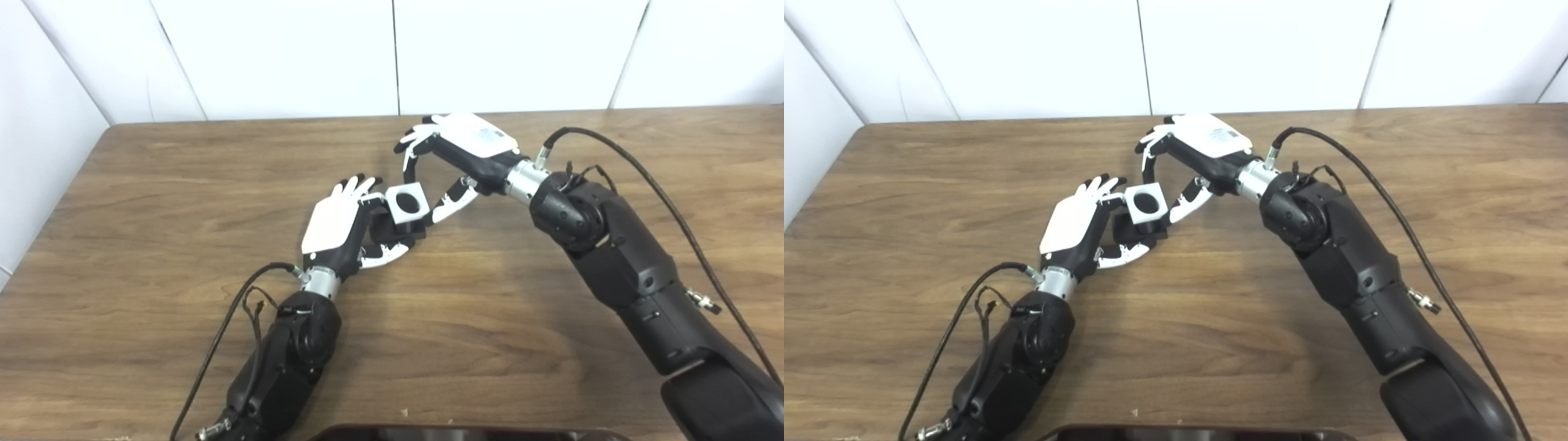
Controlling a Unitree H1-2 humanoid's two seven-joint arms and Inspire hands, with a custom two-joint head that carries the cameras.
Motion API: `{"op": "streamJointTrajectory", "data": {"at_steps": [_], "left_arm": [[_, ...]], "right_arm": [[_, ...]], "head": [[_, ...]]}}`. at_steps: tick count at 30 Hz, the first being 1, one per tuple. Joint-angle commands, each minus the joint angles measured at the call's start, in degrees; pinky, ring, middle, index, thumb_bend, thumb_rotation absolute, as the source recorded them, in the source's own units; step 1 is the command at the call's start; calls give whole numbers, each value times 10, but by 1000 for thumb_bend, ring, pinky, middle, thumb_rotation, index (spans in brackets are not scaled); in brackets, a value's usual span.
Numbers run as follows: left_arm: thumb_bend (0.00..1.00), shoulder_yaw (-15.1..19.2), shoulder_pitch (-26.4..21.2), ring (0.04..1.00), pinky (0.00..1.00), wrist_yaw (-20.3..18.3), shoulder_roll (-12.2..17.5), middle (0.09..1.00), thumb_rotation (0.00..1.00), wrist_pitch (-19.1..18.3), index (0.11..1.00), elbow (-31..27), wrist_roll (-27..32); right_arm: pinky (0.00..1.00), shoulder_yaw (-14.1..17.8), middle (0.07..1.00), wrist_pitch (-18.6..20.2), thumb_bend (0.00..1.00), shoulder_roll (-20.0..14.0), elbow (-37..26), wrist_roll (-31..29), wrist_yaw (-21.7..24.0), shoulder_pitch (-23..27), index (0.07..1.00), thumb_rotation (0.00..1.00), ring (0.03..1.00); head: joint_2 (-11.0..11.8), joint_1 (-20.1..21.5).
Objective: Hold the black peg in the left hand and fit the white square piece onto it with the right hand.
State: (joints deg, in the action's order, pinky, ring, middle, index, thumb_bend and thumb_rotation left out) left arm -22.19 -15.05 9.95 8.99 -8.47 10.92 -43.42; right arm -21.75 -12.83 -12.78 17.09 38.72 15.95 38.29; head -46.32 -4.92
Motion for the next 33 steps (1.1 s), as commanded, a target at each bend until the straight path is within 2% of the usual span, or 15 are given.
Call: {"op": "streamJointTrajectory", "data": {"at_steps": [1,14,33], "left_arm": [[697,-9,4,994,1000,-26,2,935,253,-25,596,15,-16],[689,-9,3,993,1000,-22,3,937,262,-22,597,16,-15],[687,-8,7,1000,1000,-25,6,941,263,-26,600,5,-16]], "right_arm": [[974,6,810,5,516,10,-8,-9,-11,39,482,150,894],[948,0,799,1,517,21,3,-7,-15,42,481,149,882],[951,-2,790,-3,518,-5,25,-4,-22,28,482,147,876]], "head": [[-1,-1],[-1,-4],[-6,-7]]}}
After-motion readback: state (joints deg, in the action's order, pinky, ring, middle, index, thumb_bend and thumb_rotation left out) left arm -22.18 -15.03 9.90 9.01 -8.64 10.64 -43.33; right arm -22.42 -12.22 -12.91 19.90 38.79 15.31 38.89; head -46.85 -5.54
